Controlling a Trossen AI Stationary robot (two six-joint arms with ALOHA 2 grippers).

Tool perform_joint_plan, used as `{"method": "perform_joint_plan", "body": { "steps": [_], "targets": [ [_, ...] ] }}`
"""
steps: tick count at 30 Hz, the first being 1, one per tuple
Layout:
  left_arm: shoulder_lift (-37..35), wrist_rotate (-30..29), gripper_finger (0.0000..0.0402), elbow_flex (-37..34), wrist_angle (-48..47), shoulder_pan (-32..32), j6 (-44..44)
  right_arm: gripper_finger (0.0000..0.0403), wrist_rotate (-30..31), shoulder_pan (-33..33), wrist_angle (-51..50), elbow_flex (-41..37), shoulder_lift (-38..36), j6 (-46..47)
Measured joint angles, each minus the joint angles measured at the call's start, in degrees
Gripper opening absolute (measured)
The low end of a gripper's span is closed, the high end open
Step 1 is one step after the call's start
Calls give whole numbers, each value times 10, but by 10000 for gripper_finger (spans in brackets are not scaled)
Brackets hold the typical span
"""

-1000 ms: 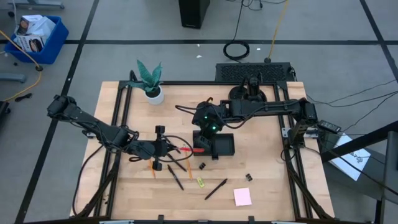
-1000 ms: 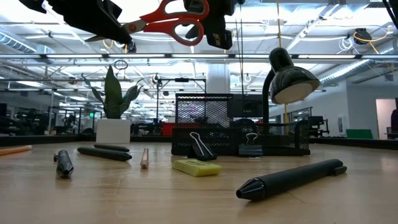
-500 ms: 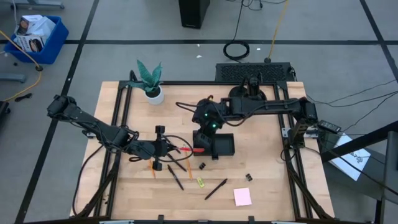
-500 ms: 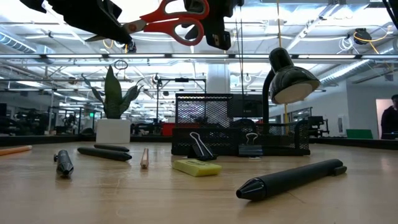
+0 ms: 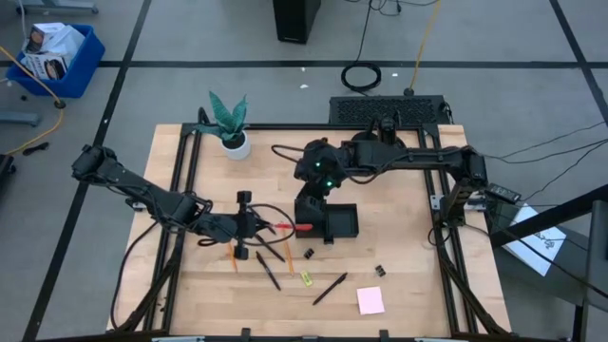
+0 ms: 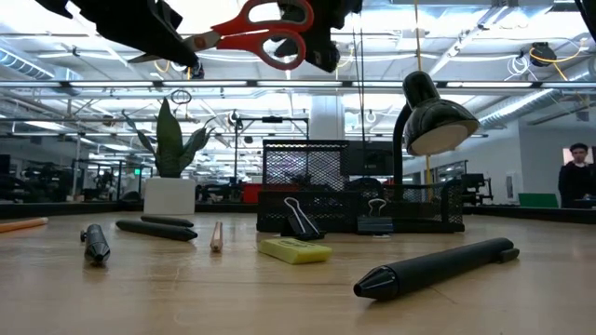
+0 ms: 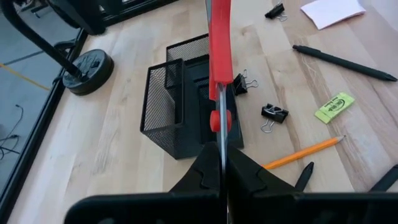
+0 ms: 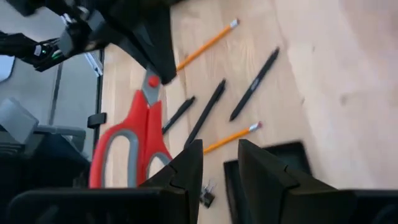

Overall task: Pick and place office supplies into organizer
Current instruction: Put the orange scissors into the black desk organizer

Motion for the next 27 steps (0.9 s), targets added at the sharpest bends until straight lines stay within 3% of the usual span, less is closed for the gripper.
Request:
{"method": "perform_joint_plan", "body": {
  "steps": [5,15,27],
  "targets": [
    [0,1,0,0,-1,3,-16,92,38,-3,16,0,-31,-49],
    [0,1,0,0,20,30,-58,92,41,25,-1,0,-94,-116],
    [0,10,0,0,103,77,-55,92,222,126,-128,0,-116,-172]
  ]
}}
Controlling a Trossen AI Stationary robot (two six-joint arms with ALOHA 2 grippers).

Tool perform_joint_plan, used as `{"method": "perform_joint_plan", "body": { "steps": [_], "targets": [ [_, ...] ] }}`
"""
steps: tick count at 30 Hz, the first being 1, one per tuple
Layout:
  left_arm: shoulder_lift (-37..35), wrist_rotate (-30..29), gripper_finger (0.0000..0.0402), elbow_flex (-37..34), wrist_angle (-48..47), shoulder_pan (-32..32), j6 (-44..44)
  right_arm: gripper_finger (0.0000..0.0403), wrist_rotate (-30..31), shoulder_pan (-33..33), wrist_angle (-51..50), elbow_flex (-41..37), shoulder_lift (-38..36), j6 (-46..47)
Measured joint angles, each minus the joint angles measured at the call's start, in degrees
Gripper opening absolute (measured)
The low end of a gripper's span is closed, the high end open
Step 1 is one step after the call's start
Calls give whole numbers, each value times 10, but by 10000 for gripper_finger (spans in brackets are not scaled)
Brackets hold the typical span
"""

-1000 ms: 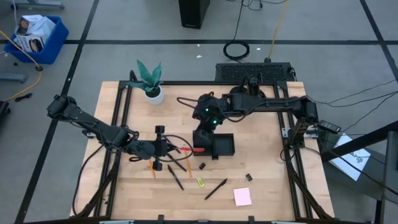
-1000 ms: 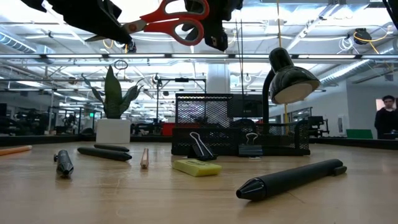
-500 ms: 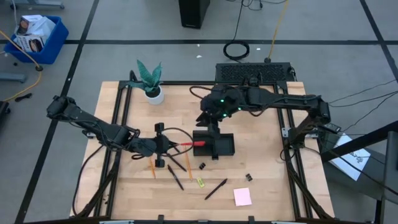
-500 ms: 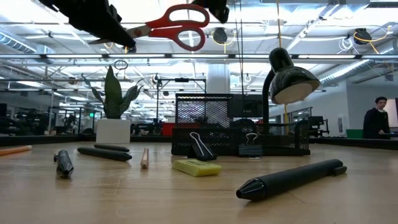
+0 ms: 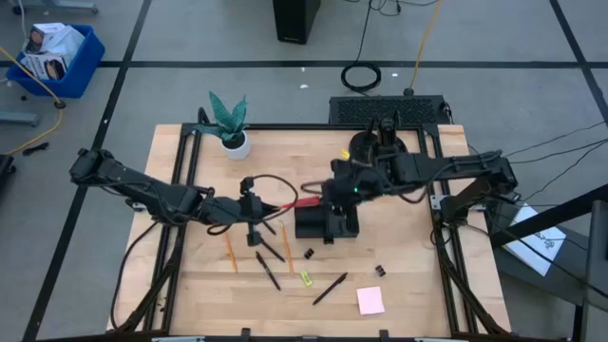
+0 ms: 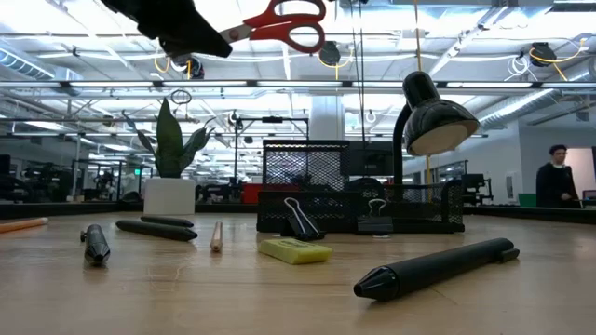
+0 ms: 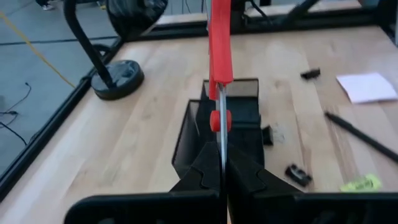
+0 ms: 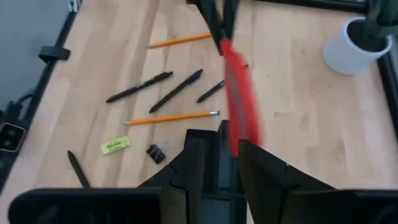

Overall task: Pick and place office supplies into organizer
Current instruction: Put the orange scissors into the black desk organizer

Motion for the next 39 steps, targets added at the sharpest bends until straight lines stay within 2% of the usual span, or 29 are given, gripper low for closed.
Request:
{"method": "perform_joint_plan", "body": {
  "steps": [8,12,16,20,29,33,39],
  "targets": [
    [-3,12,0,0,9,23,-9,92,138,47,-41,0,-5,2],
    [-3,15,0,0,9,30,-12,92,187,56,-65,0,-7,15],
    [-5,18,0,0,16,36,-12,92,191,59,-84,0,-8,28],
    [-10,28,0,1,64,35,16,92,191,58,-91,0,-9,33],
    [-65,37,0,1,100,27,59,92,206,56,-91,0,-33,32],
    [-86,38,0,1,100,21,73,92,209,55,-66,0,-59,24],
    [-104,53,0,1,153,19,115,92,203,56,46,0,-91,-34]
  ]
}}
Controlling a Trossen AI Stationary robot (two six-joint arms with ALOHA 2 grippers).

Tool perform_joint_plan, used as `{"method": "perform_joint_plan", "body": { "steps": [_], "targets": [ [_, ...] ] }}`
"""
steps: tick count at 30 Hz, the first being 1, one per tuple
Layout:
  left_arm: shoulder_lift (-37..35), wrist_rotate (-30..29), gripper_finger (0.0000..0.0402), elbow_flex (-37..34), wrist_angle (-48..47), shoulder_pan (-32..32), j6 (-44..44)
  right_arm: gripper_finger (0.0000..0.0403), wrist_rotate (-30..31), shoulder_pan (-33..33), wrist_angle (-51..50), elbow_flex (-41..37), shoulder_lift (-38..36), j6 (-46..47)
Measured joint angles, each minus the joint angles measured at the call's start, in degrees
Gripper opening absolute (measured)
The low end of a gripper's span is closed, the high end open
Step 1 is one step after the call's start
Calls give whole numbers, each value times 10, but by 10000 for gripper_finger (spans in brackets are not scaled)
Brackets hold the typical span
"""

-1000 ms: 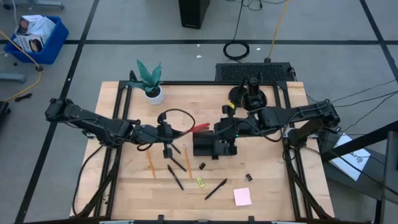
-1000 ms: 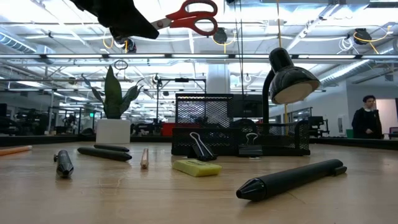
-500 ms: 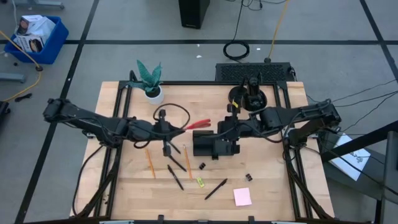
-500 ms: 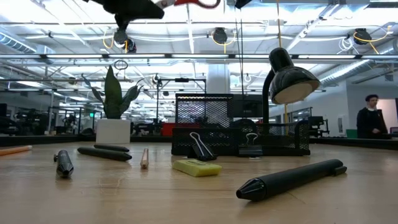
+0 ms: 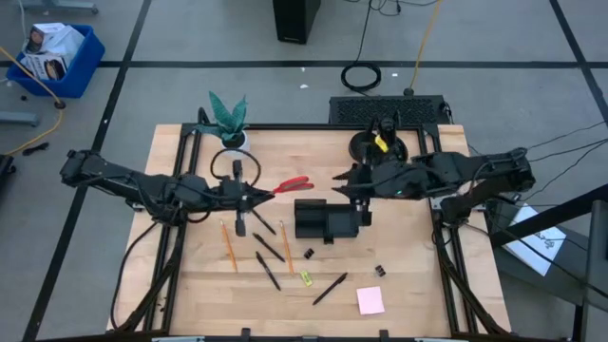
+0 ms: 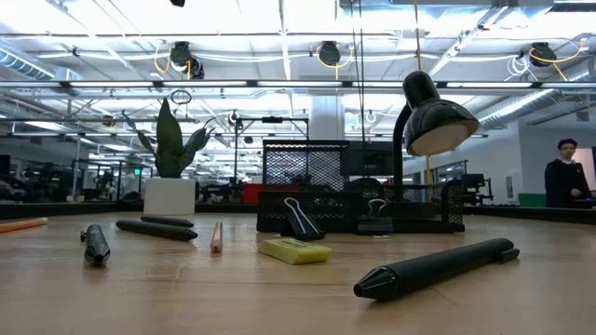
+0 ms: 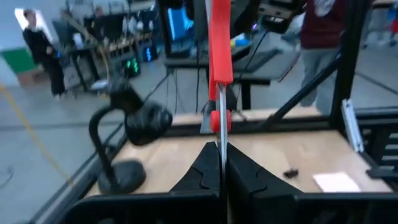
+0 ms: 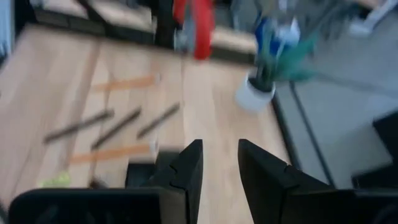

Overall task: Pick and place office supplies into organizer
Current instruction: Put the orange scissors into the black desk organizer

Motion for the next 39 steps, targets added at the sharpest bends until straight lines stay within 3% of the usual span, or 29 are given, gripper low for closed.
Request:
{"method": "perform_joint_plan", "body": {
  "steps": [10,15,20,31,39],
  "targets": [
    [-46,48,0,0,88,0,60,92,-5,0,121,0,-9,-78],
    [-43,53,0,0,104,7,63,92,-90,-14,200,-4,2,-99],
    [-39,66,0,0,110,26,62,92,-121,-36,287,-52,1,-104],
    [-45,108,0,0,114,73,47,104,-125,-84,436,-165,0,-107],
    [-46,118,0,-1,106,88,40,135,-200,-115,525,-186,-3,-105]
  ]
}}
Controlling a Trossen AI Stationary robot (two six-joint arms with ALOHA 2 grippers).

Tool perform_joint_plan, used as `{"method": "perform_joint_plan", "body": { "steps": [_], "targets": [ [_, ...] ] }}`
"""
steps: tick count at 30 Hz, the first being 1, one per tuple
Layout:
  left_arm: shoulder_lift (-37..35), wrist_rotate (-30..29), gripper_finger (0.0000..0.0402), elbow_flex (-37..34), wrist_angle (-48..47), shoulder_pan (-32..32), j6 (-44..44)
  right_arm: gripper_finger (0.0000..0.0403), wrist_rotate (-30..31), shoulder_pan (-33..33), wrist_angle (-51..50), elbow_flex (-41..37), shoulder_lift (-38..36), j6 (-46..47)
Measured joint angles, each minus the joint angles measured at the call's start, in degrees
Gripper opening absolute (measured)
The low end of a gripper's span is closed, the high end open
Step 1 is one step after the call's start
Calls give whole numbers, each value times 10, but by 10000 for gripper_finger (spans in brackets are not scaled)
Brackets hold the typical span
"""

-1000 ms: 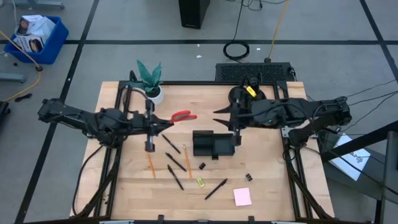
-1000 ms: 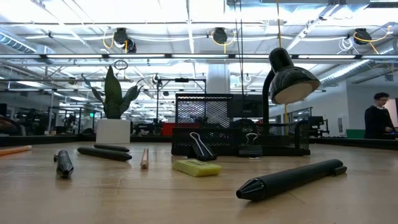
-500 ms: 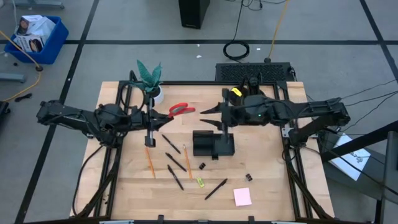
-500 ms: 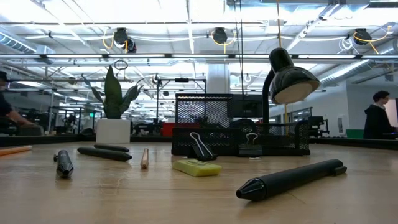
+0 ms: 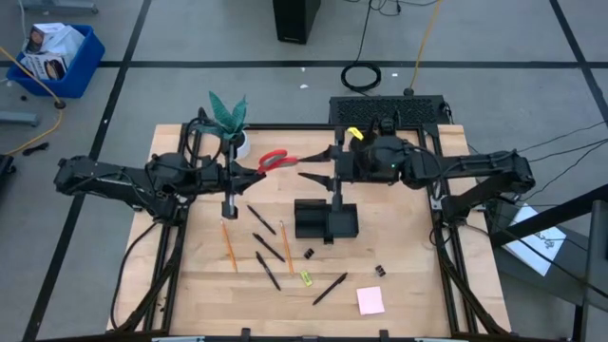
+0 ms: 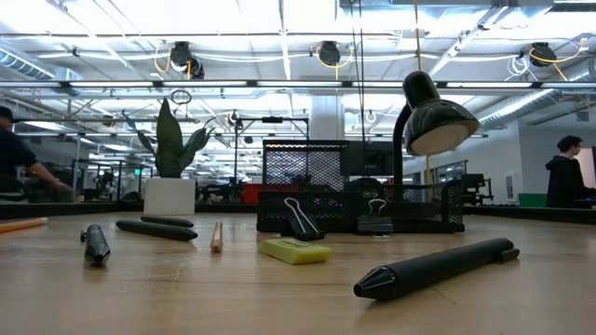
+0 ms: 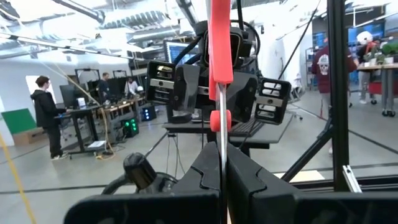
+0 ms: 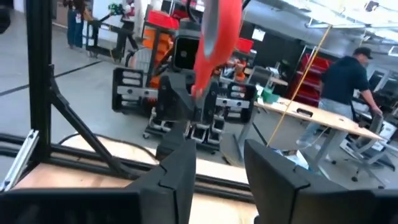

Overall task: Pick and place office supplies into organizer
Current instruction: Put the orange scissors into the black desk organizer

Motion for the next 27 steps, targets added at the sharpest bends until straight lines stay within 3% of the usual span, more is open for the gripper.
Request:
{"method": "perform_joint_plan", "body": {
  "steps": [7,27],
  "targets": [
    [0,3,0,0,-6,14,-2,157,-26,-18,2,-1,0,7],
    [0,-2,0,0,-34,41,-4,163,-28,-35,34,-1,-7,11]
  ]
}}
